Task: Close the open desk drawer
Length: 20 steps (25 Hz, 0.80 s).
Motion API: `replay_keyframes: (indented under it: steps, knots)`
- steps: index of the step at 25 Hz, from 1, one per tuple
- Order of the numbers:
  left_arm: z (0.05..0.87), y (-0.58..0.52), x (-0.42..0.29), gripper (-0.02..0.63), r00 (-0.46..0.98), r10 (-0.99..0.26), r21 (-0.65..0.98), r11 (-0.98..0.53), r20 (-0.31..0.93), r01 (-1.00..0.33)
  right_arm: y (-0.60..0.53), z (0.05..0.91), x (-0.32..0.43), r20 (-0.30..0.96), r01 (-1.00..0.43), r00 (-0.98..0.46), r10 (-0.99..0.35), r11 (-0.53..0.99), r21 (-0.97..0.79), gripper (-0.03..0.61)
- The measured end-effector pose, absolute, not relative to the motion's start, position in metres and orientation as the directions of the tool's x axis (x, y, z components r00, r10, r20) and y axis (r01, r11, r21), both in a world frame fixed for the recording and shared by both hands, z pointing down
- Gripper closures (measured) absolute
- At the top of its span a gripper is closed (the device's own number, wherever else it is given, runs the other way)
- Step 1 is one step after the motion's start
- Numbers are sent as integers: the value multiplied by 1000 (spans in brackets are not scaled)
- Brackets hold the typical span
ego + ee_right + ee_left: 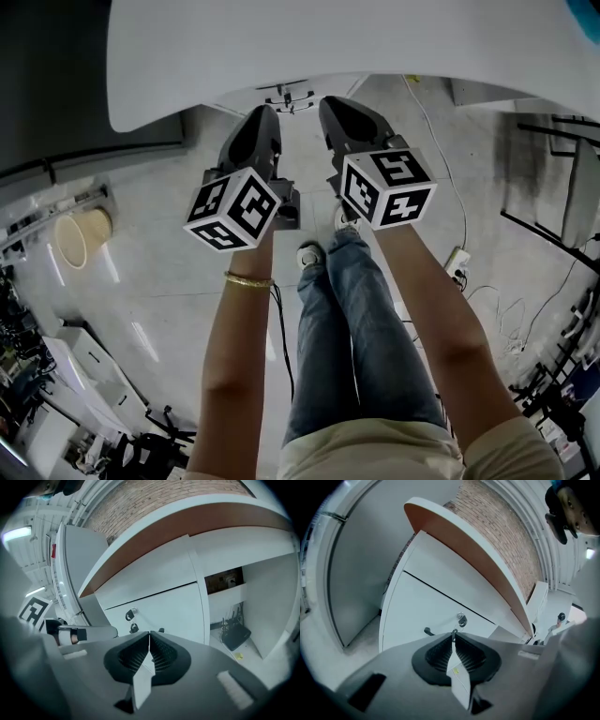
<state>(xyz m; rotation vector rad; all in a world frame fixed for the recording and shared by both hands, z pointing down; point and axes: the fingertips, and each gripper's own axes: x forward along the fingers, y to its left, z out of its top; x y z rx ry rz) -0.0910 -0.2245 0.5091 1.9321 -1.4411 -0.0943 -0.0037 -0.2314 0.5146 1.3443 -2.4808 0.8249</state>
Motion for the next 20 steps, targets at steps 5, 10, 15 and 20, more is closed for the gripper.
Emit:
replay_keyframes:
  steps: [5,10,15,20]
  knots:
    - [478,-204,-78,617,400,-860,573,-163,316,-803,-216,483,7,406,-831,-550,-730,427,-357,577]
    - [456,-173,-72,617,409,-858,577,-173,310,-798,-191,456,8,400,-835,-544,-738,432,-339,577]
    - [433,-146,-70,617,421,-851,588,-174,313,-790,-158,423,7,393,-841,-538,-746,441,-315,577]
    - [397,-118,-65,617,442,-841,569,-206,313,-796,-127,384,9,372,-846,-529,-763,438,-304,577]
